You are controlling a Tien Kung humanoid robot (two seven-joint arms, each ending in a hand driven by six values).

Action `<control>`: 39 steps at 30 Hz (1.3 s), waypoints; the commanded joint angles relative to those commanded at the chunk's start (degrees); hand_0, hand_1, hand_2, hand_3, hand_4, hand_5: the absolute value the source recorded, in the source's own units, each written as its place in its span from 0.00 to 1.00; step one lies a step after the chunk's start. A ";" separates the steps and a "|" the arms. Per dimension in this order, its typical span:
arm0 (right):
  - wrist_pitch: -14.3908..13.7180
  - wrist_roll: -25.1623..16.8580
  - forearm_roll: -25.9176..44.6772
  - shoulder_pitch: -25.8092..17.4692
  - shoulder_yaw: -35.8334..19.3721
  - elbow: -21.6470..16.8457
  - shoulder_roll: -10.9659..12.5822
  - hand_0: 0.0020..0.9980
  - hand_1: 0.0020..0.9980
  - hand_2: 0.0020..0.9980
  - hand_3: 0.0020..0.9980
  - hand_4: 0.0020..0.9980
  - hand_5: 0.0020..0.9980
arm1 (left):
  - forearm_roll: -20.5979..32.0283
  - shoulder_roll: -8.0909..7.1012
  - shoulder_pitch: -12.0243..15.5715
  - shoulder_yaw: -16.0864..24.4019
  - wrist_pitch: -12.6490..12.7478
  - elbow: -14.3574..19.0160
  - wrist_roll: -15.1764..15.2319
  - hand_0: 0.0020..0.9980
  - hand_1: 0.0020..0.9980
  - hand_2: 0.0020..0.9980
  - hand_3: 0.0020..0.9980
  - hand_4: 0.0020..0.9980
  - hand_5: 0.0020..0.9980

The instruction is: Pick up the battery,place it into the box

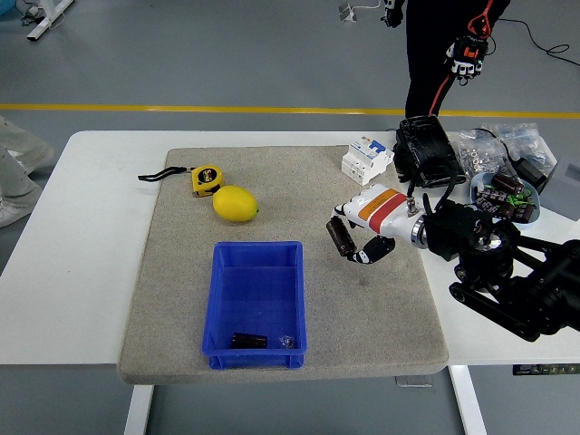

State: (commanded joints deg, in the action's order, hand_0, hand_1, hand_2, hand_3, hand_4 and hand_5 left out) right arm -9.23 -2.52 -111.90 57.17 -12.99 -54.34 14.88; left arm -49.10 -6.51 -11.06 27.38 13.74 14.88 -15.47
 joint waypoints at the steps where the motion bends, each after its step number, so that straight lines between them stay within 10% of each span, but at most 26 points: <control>1: -0.10 0.24 -0.06 -0.10 -0.77 -0.96 0.07 0.32 0.43 0.51 0.52 0.71 0.38 | -0.04 0.00 0.03 0.01 0.01 -0.01 0.01 0.56 0.57 0.63 0.58 0.63 0.60; 14: 0.15 3.52 -3.70 1.10 -0.68 -14.20 -1.56 0.36 0.48 0.56 0.53 0.72 0.37 | 0.11 -0.05 -0.30 -0.56 0.51 0.02 0.00 0.56 0.57 0.62 0.58 0.63 0.60; 24: 2.50 5.01 -3.18 2.02 3.07 -14.44 -4.52 0.50 0.62 0.72 0.62 0.78 0.38 | 1.07 0.02 -0.56 -1.31 0.61 0.10 0.20 0.56 0.57 0.63 0.58 0.63 0.60; 25: 2.71 5.10 -3.01 2.06 3.06 -14.42 -4.55 0.77 0.78 0.95 1.00 1.00 0.51 | 1.14 -0.01 -0.57 -1.32 0.58 0.11 0.24 0.56 0.57 0.63 0.58 0.63 0.60; 39: 0.69 4.24 -2.24 1.99 1.94 -14.35 -4.05 0.85 0.84 0.99 1.00 1.00 0.55 | -0.54 -0.06 -0.30 -0.23 0.22 0.10 -0.26 0.56 0.57 0.62 0.58 0.63 0.60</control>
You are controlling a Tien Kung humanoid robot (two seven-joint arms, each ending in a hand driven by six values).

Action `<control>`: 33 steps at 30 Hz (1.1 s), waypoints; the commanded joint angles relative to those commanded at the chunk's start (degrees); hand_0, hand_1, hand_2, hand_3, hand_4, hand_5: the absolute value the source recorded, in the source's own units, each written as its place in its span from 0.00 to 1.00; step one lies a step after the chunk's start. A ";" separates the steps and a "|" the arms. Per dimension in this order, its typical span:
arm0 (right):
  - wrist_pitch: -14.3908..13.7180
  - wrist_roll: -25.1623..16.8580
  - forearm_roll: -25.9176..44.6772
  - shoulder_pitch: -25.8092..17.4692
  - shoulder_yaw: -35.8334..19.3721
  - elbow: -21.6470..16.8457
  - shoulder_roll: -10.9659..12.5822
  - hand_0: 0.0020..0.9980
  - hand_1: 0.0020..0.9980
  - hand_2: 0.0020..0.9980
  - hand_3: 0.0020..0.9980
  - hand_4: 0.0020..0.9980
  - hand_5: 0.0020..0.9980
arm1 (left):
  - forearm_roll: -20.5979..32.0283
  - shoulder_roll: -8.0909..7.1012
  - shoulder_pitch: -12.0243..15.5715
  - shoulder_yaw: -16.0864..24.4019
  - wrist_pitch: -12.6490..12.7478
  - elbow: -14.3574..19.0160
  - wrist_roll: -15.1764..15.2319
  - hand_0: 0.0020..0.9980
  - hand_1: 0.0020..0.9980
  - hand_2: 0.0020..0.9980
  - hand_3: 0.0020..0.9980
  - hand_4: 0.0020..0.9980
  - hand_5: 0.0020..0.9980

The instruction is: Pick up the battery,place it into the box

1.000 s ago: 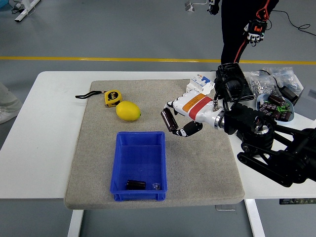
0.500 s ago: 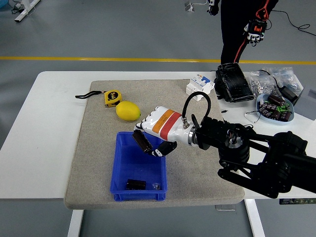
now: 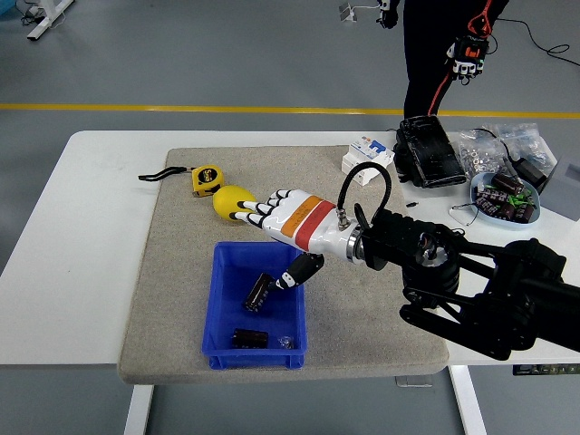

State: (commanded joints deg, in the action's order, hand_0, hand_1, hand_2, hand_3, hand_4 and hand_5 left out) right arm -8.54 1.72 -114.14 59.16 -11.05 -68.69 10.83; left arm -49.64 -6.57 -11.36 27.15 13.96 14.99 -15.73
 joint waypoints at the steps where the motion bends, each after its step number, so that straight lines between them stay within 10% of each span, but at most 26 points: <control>1: -0.28 -0.17 -0.09 -0.15 -0.43 -0.05 0.09 0.85 0.84 0.99 1.00 1.00 0.55 | -0.07 -0.01 0.05 0.07 -0.01 0.00 -0.03 0.56 0.57 0.62 0.58 0.63 0.60; 9: -1.71 -1.80 3.86 -0.77 -5.22 0.89 1.61 0.86 0.85 0.99 1.00 1.00 0.55 | 0.08 -0.04 0.35 0.03 0.22 -0.12 0.13 0.56 0.57 0.62 0.58 0.64 0.60; 10: -1.94 -2.09 5.92 -0.88 -5.61 1.10 1.76 0.87 0.85 0.99 1.00 1.00 0.86 | 0.07 -0.05 0.34 0.05 0.20 -0.12 0.11 0.56 0.57 0.62 0.58 0.64 0.60; 15: -3.96 -7.16 17.60 -2.38 -8.16 3.20 2.39 0.87 0.85 0.99 1.00 1.00 0.86 | 0.41 -0.11 0.41 -0.14 0.22 -0.15 0.20 0.56 0.57 0.62 0.58 0.64 0.60; 16: -4.13 -8.90 20.21 -2.94 -8.85 3.79 2.66 0.88 0.86 0.95 0.96 1.00 0.99 | 0.31 -0.06 0.38 -0.04 0.20 -0.14 0.16 0.56 0.57 0.62 0.58 0.64 0.60; 33: 0.77 -16.42 61.18 -10.40 -16.27 4.22 7.85 0.88 0.86 0.91 0.94 1.00 1.00 | 0.76 0.35 0.20 -0.35 0.26 -0.12 0.34 0.57 0.57 0.63 0.58 0.64 0.60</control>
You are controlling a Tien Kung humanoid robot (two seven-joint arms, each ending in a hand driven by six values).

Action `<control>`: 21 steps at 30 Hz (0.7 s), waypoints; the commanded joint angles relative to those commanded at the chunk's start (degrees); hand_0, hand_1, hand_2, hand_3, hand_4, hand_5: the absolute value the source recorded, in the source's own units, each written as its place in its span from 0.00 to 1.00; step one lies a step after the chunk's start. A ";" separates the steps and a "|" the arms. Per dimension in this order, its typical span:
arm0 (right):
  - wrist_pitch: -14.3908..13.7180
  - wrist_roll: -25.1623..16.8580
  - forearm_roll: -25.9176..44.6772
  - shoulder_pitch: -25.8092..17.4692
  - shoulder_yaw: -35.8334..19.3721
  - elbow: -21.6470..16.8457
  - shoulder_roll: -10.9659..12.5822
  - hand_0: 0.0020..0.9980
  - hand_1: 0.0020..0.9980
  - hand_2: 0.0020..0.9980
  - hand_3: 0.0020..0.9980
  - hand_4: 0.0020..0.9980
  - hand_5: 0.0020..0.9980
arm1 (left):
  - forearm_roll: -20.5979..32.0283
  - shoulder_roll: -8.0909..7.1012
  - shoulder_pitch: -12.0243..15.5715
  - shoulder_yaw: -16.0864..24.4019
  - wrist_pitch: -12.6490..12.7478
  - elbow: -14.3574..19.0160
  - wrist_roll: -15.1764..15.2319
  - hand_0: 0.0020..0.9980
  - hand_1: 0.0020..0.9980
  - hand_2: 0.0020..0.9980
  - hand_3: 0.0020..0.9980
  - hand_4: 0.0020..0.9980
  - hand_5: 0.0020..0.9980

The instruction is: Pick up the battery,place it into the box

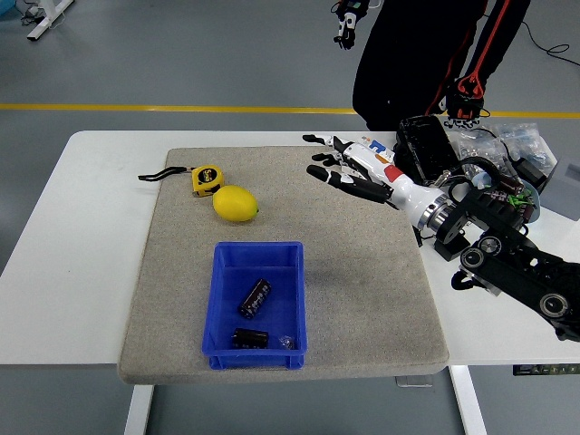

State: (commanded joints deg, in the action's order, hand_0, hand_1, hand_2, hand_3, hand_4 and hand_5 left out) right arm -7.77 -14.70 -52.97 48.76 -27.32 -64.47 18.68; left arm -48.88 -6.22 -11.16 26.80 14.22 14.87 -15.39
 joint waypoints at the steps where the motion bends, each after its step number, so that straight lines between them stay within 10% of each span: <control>1: 0.07 -0.01 2.23 -0.26 -0.14 -0.02 0.14 0.88 0.86 0.90 0.94 1.00 1.00 | -0.07 0.02 0.02 0.06 0.01 -0.01 -0.01 0.57 0.57 0.63 0.58 0.64 0.60; 11: 1.16 0.12 25.92 -3.66 -2.04 0.31 1.31 0.88 0.86 0.90 0.93 1.00 1.00 | -0.43 0.24 0.27 0.33 0.02 -0.03 -0.13 0.57 0.58 0.63 0.58 0.64 0.60; 21: 1.23 0.16 28.32 -6.00 -4.30 1.57 1.70 0.88 0.85 0.90 0.93 1.00 1.00 | -0.97 0.25 0.56 0.67 -0.03 -0.02 -0.32 0.57 0.58 0.63 0.58 0.64 0.60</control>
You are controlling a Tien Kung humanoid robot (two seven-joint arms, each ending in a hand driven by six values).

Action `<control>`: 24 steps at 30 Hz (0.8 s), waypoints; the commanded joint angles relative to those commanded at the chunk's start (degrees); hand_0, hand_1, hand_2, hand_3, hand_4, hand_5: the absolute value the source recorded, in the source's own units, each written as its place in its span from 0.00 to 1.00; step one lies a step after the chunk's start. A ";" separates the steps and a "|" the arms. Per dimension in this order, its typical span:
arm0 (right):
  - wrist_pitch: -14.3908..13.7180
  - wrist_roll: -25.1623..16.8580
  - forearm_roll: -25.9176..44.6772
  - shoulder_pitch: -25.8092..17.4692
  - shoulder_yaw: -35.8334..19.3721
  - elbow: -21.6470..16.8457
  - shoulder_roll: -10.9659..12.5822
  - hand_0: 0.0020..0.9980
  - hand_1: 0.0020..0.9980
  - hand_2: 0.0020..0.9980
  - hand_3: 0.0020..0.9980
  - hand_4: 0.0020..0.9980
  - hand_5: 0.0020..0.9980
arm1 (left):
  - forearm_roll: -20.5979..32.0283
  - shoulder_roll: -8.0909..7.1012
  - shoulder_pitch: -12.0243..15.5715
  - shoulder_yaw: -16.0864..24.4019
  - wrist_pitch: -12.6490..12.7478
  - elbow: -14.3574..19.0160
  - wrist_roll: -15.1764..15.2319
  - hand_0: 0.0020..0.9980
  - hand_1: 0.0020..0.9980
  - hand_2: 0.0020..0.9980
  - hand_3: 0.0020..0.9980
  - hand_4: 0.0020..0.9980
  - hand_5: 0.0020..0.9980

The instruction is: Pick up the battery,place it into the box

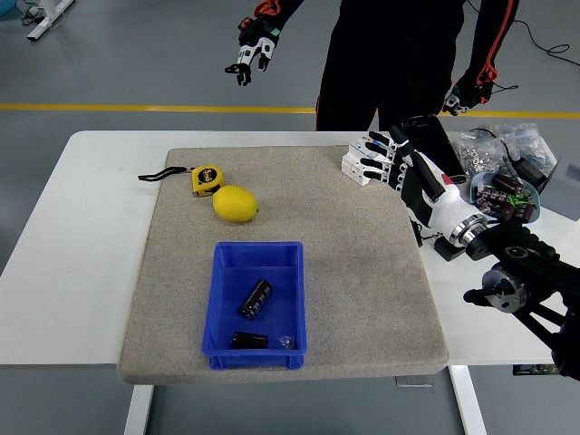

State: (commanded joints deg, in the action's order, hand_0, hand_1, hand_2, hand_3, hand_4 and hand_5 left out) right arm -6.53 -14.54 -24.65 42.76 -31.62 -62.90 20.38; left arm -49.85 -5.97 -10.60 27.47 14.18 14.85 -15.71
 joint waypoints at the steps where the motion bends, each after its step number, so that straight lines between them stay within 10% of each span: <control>1: -0.10 0.01 0.22 -0.16 -0.23 0.18 0.03 0.88 0.85 0.90 0.93 1.00 1.00 | -0.08 0.01 -0.01 0.03 -0.02 0.00 -0.03 0.57 0.58 0.63 0.58 0.64 0.60; 24: -0.23 -0.32 3.11 -2.04 -2.45 1.53 0.81 0.87 0.85 0.89 0.92 1.00 1.00 | -0.49 0.26 -0.36 0.05 0.16 -0.13 -0.05 0.57 0.59 0.64 0.58 0.63 0.60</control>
State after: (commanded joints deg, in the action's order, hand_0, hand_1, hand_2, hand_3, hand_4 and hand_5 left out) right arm -6.76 -14.86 -21.54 40.71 -34.07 -61.37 21.19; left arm -50.34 -5.72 -10.96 27.52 14.34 14.72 -15.76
